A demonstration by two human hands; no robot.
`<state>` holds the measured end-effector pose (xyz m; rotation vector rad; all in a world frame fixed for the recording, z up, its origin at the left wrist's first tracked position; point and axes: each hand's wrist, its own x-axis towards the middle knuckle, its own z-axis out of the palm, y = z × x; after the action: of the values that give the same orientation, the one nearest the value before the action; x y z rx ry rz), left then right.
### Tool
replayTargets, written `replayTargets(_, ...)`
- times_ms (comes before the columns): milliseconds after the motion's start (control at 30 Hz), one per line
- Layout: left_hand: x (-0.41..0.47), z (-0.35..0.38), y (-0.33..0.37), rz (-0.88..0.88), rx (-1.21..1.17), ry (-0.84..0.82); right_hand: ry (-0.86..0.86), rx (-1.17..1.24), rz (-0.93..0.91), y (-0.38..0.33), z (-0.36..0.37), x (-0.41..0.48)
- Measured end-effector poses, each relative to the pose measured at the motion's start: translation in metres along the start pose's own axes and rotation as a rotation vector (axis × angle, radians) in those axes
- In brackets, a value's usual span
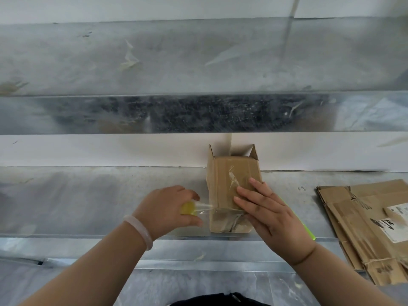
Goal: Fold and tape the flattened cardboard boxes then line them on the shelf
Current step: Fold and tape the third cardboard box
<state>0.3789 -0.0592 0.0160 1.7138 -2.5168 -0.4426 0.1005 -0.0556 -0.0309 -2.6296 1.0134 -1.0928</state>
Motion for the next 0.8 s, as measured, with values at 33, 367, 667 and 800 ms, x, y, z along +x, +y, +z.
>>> replayTargets(33,-0.003,0.001,-0.003,0.006,-0.105,0.029,0.0,-0.004,-0.001,0.0,0.0,0.0)
replayTargets(367,-0.015,0.018,-0.015,0.071,-0.473,0.314,0.0,-0.076,0.001,-0.002,0.002,-0.001)
replayTargets(667,-0.009,0.022,-0.004,0.141,-0.481,0.316,0.1,-0.145,0.48,-0.007,-0.004,-0.024)
replayTargets(800,-0.012,0.019,-0.006,0.141,-0.513,0.316,-0.207,-0.308,1.168,0.022,0.004,-0.046)
